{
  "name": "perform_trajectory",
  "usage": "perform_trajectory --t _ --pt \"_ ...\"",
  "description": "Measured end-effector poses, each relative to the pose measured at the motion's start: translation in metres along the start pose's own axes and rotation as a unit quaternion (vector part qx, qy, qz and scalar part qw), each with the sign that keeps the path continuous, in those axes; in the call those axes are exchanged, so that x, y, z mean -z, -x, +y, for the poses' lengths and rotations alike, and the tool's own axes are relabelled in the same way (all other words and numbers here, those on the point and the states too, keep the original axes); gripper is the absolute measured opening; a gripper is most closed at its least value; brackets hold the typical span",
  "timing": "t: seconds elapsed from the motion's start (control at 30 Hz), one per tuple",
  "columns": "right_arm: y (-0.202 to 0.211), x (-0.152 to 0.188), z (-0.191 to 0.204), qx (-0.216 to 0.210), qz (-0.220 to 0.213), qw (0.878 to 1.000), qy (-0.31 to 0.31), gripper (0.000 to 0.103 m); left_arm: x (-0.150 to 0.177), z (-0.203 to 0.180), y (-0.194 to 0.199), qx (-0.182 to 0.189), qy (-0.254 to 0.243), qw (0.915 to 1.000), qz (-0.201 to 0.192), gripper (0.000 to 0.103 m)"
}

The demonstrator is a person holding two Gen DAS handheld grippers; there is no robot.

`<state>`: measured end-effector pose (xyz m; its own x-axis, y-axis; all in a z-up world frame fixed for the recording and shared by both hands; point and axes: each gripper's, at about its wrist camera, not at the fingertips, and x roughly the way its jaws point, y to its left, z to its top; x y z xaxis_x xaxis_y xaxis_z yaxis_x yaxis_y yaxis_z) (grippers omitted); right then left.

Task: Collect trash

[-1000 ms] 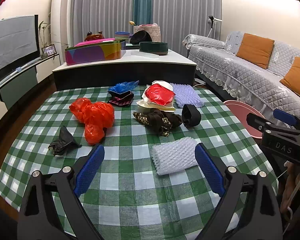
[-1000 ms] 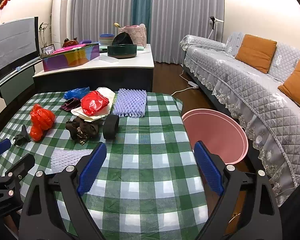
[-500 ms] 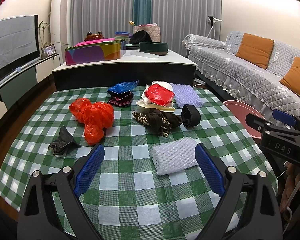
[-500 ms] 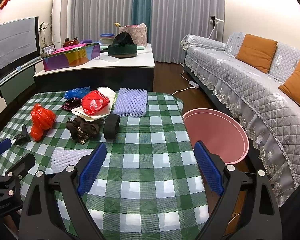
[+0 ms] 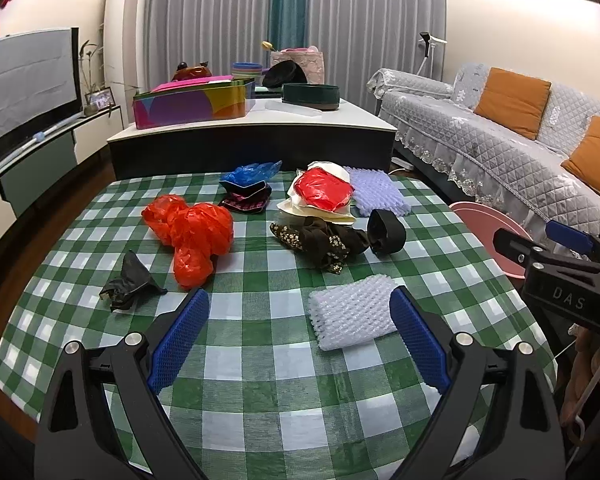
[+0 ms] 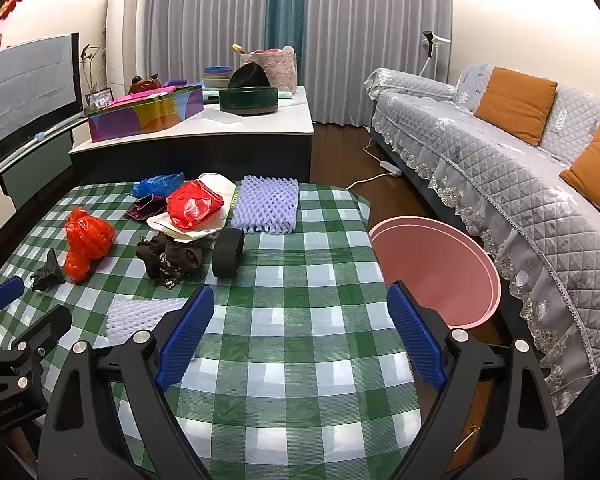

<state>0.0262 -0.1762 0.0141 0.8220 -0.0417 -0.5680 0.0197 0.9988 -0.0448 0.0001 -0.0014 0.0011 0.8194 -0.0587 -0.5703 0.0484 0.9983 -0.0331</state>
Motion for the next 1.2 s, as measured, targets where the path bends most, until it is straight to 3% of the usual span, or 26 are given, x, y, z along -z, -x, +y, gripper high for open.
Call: perform_trajectory --t 0.43,0.7,0.93,1.2 --pt "-0.021 -0.006 0.009 -0.018 0.011 1.000 -0.011 0.084 -0.005 0.024 -0.014 -0.024 0.028 0.9993 0.005 0.089" --pt "-0.051 -0.020 0.025 -0.074 0.018 0.997 -0.028 0.077 -0.011 0.055 -0.031 -0.068 0.065 0.9954 0.018 0.080" --pt "-0.094 -0.026 0.037 -0.088 0.048 0.994 -0.044 0.077 -0.011 0.091 -0.054 -0.135 0.102 0.9845 0.044 0.079" --pt "-0.128 -0.027 0.047 -0.100 0.084 0.990 -0.044 0.072 -0.009 0.136 -0.078 -0.198 0.161 0.9635 0.082 0.079"
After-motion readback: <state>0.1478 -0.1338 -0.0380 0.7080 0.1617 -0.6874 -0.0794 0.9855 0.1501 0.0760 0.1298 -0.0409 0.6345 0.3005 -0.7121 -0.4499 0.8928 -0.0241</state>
